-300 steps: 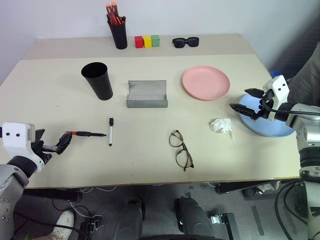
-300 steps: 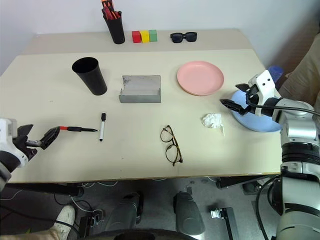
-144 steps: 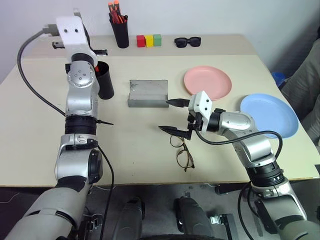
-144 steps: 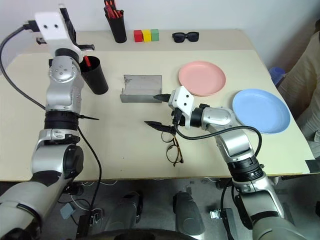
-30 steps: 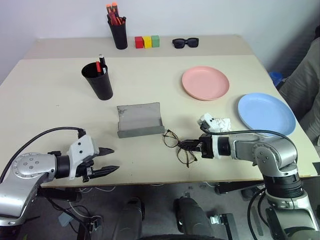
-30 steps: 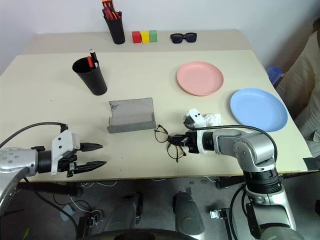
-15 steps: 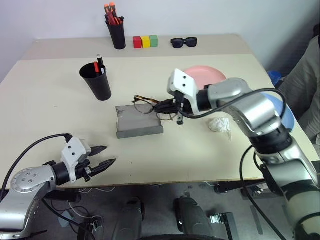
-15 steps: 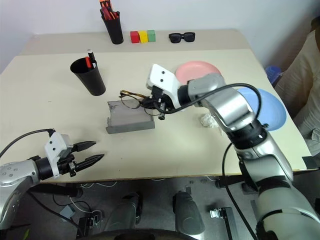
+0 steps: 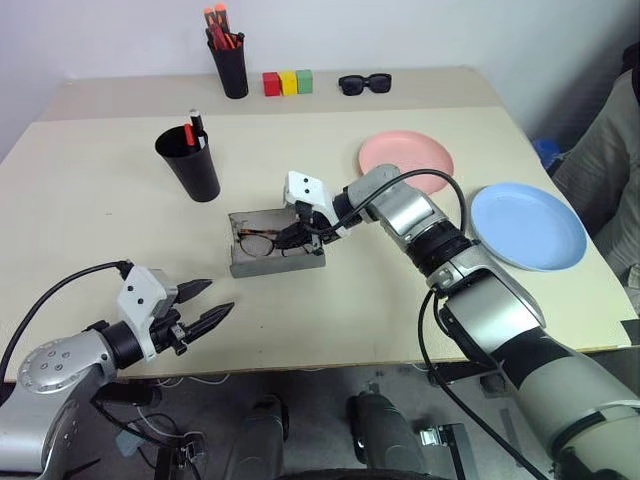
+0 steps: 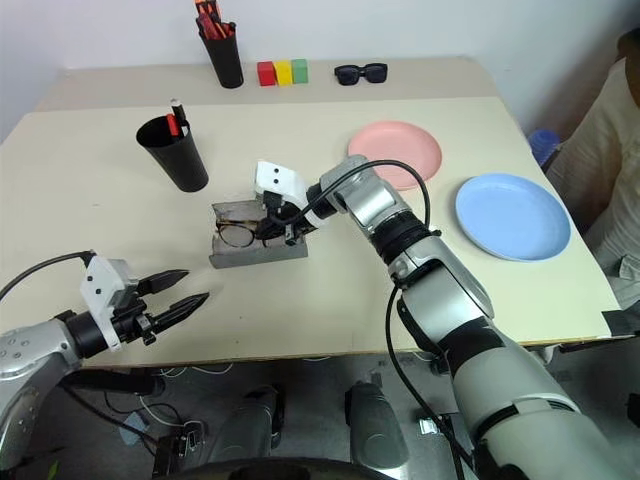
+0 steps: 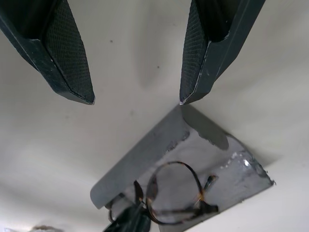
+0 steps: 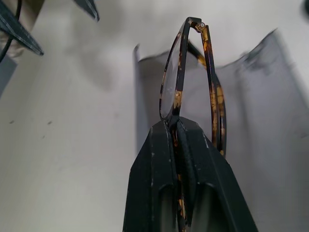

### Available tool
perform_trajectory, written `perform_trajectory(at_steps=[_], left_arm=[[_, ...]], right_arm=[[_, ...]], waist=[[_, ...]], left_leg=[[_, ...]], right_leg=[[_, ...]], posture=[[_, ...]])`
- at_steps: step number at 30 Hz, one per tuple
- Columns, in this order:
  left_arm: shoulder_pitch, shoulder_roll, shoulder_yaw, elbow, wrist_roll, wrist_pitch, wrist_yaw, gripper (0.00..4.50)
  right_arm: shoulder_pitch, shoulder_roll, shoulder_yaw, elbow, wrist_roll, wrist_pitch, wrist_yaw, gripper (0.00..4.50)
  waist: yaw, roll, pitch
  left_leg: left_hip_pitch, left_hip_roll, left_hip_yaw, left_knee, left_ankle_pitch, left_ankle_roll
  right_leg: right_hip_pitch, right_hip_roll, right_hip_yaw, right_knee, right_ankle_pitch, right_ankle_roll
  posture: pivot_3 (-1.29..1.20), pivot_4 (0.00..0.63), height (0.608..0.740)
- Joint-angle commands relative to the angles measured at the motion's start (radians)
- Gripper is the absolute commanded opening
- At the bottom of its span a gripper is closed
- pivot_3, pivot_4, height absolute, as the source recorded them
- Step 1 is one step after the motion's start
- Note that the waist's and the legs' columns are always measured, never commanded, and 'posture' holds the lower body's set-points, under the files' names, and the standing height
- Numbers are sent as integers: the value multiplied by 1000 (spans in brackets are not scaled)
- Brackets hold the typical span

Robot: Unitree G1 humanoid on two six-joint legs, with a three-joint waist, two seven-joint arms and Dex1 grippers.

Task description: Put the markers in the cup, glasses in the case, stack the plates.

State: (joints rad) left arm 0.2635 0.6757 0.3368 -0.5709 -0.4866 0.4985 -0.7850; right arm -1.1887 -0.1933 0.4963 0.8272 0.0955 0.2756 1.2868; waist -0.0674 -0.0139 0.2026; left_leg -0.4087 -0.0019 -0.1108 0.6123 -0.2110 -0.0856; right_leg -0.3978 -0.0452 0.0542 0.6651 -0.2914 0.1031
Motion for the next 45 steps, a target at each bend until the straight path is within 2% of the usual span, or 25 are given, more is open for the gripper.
perform_trajectory(at_steps=[1, 5, 6, 9, 11, 13, 17, 22, 24, 29, 36, 45], left_arm=[[-5, 9, 42, -34, -32, 16, 21, 2864], [-121, -11, 68, 0, -99, 121, 132, 2864], [-160, -13, 67, 14, -111, 157, 163, 2864], [-311, -28, 27, 64, -144, 256, 245, 2026], [-398, -35, -36, 88, -108, 270, 281, 1055], [-535, -57, -121, 174, -48, 331, 362, 38], [-824, -114, -257, 454, 35, 453, 432, 38], [-1055, -168, -332, 798, 117, 373, 370, 38], [-1120, -177, -364, 911, 147, 350, 331, 38], [-1184, -163, -442, 1031, 206, 332, 204, 38], [-1119, -78, -498, 905, 218, 319, 17, 38], [-851, 21, -438, 494, 163, 212, -111, 38]], right_arm=[[-47, 15, -52, 15, -15, -31, 14, 1493], [-47, 5, -113, -36, -13, -64, -32, 3417], [-43, -4, -122, -54, -17, -72, -40, 3417], [-16, -46, -165, -135, -22, -68, -89, 3481], [20, -81, -189, -217, -18, -50, -107, 3481], [103, -137, -213, -383, -4, -34, -113, 3481], [332, -253, -274, -761, 42, -31, -119, 3481], [616, -399, -332, -1118, 68, 97, -170, 3481], [711, -443, -362, -1224, 89, 138, -193, 3481], [839, -520, -449, -1345, 128, 247, -249, 3481], [875, -553, -493, -1348, 154, 277, -307, 3481], [814, -476, -486, -1197, 177, 266, -404, 3481]], waist=[[-1, 0, 0], [1, 0, 0], [3, 0, 0], [1, 0, 0], [6, 0, 0], [20, -1, -1], [37, -1, -1], [25, -1, -1], [22, -1, -1], [13, -1, -1], [21, -1, -1], [22, -1, -1]], left_leg=[[0, 0, 0, 0, 0, 0], [0, 0, -1, 0, 0, 0], [0, 0, -1, 0, 0, 0], [0, -1, -1, 1, 0, 0], [0, -1, -1, 1, 0, 0], [0, -1, -2, 1, 0, 0], [-1, -2, -3, 1, 0, 0], [-2, -3, -1, 1, 0, 0], [-2, -2, -4, 1, 0, 0], [-1, -2, -2, 1, 0, -1], [-1, -2, -2, 1, 0, -1], [-1, -2, -2, 1, 0, -1]], right_leg=[[0, 0, 0, 0, 0, 0], [0, 0, 0, 0, 0, 0], [0, 0, -1, 0, 0, 0], [1, 0, -1, 1, 0, 0], [1, 0, -1, 1, 0, 1], [1, -1, -1, 0, 0, 1], [1, -1, -2, 0, 0, 2], [0, -2, -1, 0, 0, 2], [0, 0, -2, 0, -1, 2], [1, -1, -1, 0, -1, 2], [1, -1, -1, 0, -1, 2], [2, -1, -1, 0, -1, 2]], posture=[[0, 150, 740], [0, 150, 740], [0, 150, 740], [0, 150, 740], [0, 150, 740], [0, 150, 740], [0, 150, 740], [0, 150, 740], [0, 150, 740], [0, 150, 740], [0, 150, 740], [0, 150, 740]])
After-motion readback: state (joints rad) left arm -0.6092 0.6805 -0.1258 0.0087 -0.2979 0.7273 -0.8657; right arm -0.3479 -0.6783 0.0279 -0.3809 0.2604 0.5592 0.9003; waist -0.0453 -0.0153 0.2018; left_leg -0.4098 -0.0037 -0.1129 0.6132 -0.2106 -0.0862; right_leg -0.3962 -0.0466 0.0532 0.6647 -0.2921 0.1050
